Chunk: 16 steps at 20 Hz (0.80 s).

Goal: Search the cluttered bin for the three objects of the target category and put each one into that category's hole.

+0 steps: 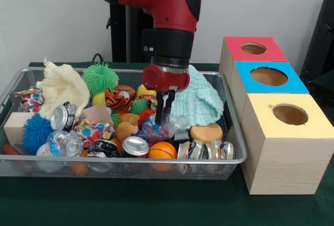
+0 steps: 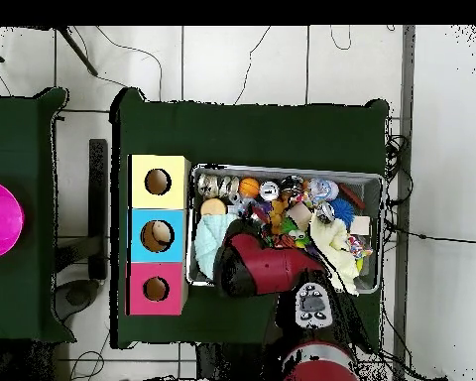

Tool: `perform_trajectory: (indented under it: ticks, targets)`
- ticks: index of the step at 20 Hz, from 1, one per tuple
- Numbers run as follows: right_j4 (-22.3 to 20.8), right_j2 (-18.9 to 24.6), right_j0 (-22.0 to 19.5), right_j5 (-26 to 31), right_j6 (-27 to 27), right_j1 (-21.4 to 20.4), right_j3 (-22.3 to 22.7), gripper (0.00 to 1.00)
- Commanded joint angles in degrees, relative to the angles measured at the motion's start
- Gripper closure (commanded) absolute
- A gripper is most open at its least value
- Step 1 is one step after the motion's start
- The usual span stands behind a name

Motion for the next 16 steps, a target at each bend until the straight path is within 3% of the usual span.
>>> perform_trajectory:
  ticks: [1, 8, 11, 13, 16]
  targets:
    - [2.4, 3.6, -2.7, 7.3, 16.6, -12.2, 13.6, 1.00]
    - [2.6, 8.1, -7.3, 14.4, 13.5, -22.4, 21.9, 1.00]
    - [5.0, 10.2, -8.1, 19.0, 13.0, -27.7, 25.4, 1.00]
    - [8.6, 12.7, -8.1, 22.2, 14.3, -30.9, 27.9, 1.00]
    - [16.3, 11.1, -2.6, 26.1, 20.4, -33.6, 29.5, 1.00]
